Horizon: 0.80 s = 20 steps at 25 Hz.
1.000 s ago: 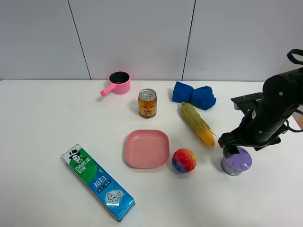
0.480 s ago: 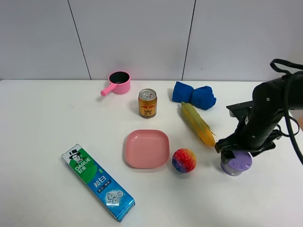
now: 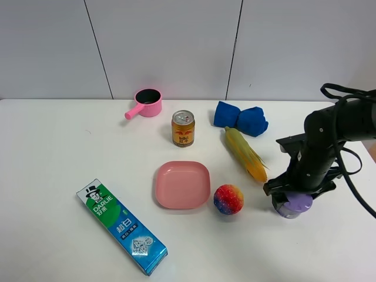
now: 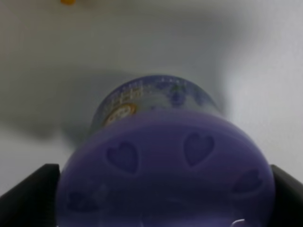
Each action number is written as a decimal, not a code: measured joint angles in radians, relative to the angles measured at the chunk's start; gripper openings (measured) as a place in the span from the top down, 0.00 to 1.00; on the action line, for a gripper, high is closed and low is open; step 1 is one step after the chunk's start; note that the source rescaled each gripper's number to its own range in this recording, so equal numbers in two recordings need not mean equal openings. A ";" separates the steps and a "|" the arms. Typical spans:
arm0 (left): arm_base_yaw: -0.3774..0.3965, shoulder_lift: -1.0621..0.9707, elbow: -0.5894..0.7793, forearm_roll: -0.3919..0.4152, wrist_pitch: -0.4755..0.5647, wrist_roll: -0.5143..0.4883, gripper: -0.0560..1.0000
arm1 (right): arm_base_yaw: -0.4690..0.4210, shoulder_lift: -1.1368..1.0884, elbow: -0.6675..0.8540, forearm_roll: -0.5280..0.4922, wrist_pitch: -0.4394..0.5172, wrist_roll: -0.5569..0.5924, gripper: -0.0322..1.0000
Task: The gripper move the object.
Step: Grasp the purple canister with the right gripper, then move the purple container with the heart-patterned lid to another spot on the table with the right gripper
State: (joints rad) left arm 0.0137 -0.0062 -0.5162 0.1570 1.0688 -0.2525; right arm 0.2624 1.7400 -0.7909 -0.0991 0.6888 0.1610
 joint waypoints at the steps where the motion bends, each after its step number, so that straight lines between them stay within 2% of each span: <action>1: 0.000 0.000 0.000 0.000 0.000 0.000 0.00 | 0.000 0.001 0.000 0.000 -0.002 0.001 0.97; 9: 0.000 0.000 0.000 0.000 0.000 0.001 0.00 | 0.000 -0.002 0.000 0.000 0.010 0.000 0.97; 15: 0.000 0.000 0.000 0.000 0.000 0.001 0.00 | 0.000 -0.165 0.001 0.025 0.112 -0.025 0.97; 20: 0.000 0.000 0.000 0.000 0.000 0.001 0.00 | 0.000 -0.400 -0.070 0.122 0.236 -0.065 0.97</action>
State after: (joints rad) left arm 0.0137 -0.0062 -0.5162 0.1570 1.0688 -0.2518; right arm 0.2624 1.3400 -0.8612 0.0227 0.9252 0.0965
